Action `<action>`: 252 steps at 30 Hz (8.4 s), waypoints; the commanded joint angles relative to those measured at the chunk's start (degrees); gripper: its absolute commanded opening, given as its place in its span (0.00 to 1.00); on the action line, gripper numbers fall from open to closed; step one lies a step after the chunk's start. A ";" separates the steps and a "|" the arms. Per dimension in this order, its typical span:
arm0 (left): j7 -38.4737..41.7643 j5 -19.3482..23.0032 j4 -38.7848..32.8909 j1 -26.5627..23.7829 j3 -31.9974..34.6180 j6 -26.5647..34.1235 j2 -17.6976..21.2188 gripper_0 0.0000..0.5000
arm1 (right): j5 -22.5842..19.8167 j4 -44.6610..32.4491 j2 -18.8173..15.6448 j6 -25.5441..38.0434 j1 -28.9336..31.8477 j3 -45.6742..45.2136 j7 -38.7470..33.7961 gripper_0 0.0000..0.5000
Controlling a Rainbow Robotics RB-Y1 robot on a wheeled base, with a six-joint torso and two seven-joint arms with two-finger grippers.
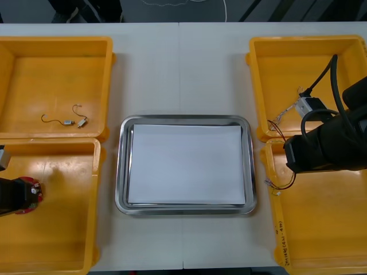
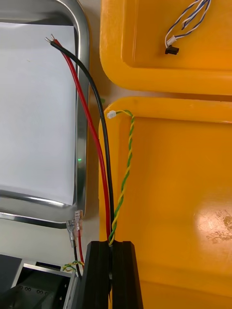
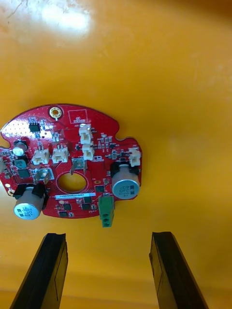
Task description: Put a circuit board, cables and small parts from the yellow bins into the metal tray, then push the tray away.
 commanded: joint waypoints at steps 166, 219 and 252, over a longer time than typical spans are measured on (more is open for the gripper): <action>47.79 7.80 -6.16 -43.03 -43.39 13.65 -2.93 0.00 | 1.85 1.59 -1.09 0.26 1.25 0.17 -1.43 0.00; 28.72 -7.84 8.87 -37.76 -54.64 12.28 -12.95 0.00 | 1.68 1.59 -1.01 0.26 1.77 0.17 -0.99 0.00; 27.23 -9.34 7.90 -37.76 -54.38 11.31 -13.48 0.97 | 1.68 1.59 -1.01 0.26 1.86 0.17 -0.90 0.00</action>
